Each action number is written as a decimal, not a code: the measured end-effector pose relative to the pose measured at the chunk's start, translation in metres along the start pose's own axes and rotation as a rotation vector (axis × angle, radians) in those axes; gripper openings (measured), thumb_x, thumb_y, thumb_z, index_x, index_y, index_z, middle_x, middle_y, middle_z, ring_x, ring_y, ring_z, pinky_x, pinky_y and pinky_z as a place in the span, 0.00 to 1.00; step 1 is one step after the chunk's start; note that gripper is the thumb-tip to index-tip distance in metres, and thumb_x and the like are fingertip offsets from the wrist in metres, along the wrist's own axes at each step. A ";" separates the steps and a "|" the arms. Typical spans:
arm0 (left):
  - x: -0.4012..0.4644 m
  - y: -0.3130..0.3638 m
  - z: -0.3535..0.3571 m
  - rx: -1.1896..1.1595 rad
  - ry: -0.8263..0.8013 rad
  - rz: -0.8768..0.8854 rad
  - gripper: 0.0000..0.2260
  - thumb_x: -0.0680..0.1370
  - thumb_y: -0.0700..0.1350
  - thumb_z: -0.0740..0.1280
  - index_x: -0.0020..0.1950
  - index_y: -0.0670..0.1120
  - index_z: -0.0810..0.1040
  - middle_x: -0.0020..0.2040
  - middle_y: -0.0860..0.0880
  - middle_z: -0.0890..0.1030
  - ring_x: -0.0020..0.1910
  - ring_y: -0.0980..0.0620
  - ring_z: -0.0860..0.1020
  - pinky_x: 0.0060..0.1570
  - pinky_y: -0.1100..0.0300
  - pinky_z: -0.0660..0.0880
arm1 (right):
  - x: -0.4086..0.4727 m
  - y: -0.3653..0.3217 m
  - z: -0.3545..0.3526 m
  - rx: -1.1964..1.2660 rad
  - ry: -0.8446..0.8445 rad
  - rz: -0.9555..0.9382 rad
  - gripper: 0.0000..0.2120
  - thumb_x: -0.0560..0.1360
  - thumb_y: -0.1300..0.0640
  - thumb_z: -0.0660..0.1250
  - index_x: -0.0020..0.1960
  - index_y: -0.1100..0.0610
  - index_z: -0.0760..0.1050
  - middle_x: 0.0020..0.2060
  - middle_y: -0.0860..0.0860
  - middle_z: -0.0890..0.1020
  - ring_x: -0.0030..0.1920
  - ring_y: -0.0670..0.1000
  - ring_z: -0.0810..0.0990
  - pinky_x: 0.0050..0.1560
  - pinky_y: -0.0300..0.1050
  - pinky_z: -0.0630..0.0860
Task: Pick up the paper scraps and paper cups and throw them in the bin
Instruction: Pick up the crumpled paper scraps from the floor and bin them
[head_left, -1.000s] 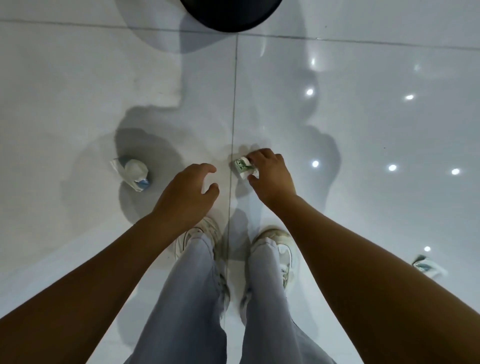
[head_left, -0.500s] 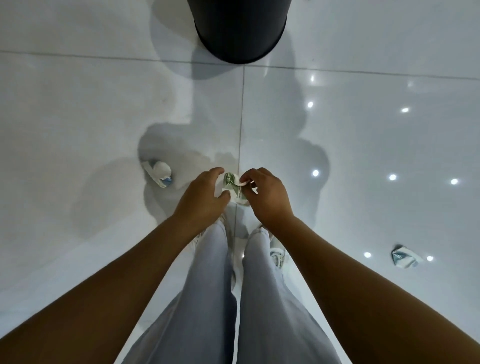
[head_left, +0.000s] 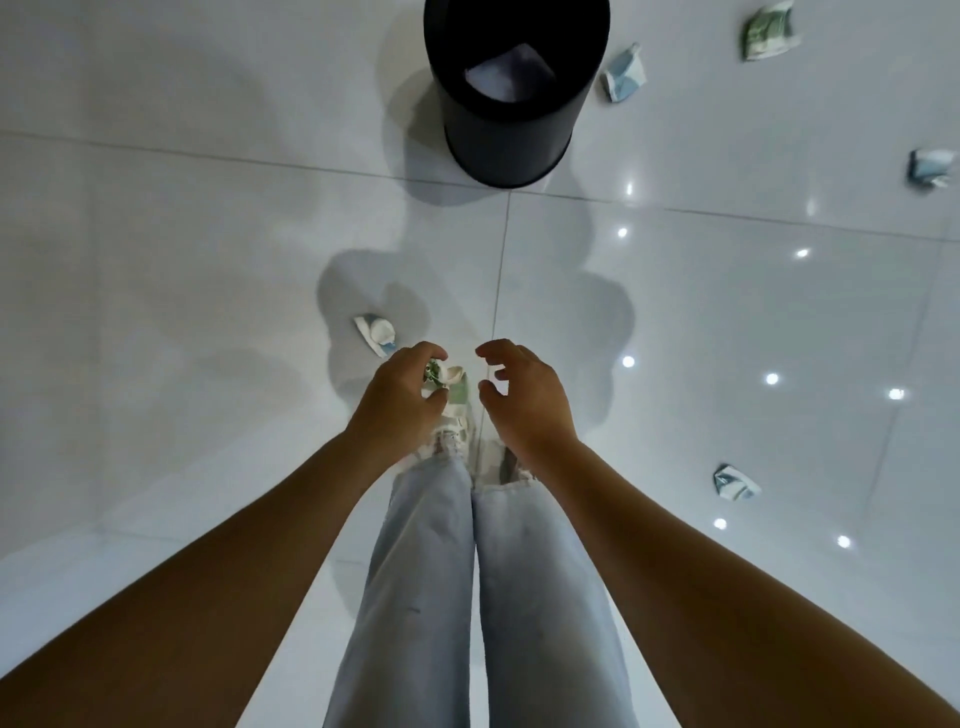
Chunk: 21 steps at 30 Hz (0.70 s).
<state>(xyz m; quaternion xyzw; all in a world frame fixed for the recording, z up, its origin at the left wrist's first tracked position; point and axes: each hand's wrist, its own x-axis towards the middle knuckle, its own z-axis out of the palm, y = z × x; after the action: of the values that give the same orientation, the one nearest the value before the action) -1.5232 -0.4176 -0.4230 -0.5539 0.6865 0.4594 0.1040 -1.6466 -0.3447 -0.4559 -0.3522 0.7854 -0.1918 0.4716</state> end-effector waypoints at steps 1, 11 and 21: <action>-0.009 0.003 -0.011 0.016 0.010 -0.010 0.17 0.75 0.38 0.69 0.63 0.42 0.73 0.62 0.43 0.76 0.59 0.46 0.76 0.55 0.62 0.72 | -0.008 -0.009 -0.007 -0.013 -0.012 0.008 0.17 0.77 0.60 0.64 0.64 0.50 0.73 0.61 0.48 0.78 0.56 0.49 0.79 0.55 0.43 0.76; -0.062 0.019 -0.116 0.132 0.053 -0.088 0.16 0.76 0.38 0.67 0.63 0.42 0.72 0.59 0.41 0.76 0.58 0.43 0.75 0.57 0.56 0.71 | -0.051 -0.096 -0.041 -0.154 -0.094 0.018 0.19 0.75 0.58 0.64 0.65 0.50 0.71 0.59 0.50 0.77 0.56 0.52 0.77 0.50 0.43 0.73; -0.013 -0.042 -0.203 0.223 -0.076 -0.066 0.16 0.76 0.36 0.65 0.64 0.43 0.72 0.61 0.42 0.75 0.59 0.43 0.74 0.60 0.54 0.71 | -0.007 -0.163 0.036 -0.135 -0.027 0.164 0.20 0.76 0.58 0.65 0.67 0.53 0.70 0.62 0.53 0.75 0.58 0.54 0.75 0.50 0.45 0.72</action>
<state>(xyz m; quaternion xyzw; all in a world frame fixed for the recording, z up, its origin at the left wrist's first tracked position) -1.4082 -0.5588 -0.3230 -0.5433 0.7103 0.3972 0.2060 -1.5524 -0.4489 -0.3653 -0.3206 0.8162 -0.0943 0.4714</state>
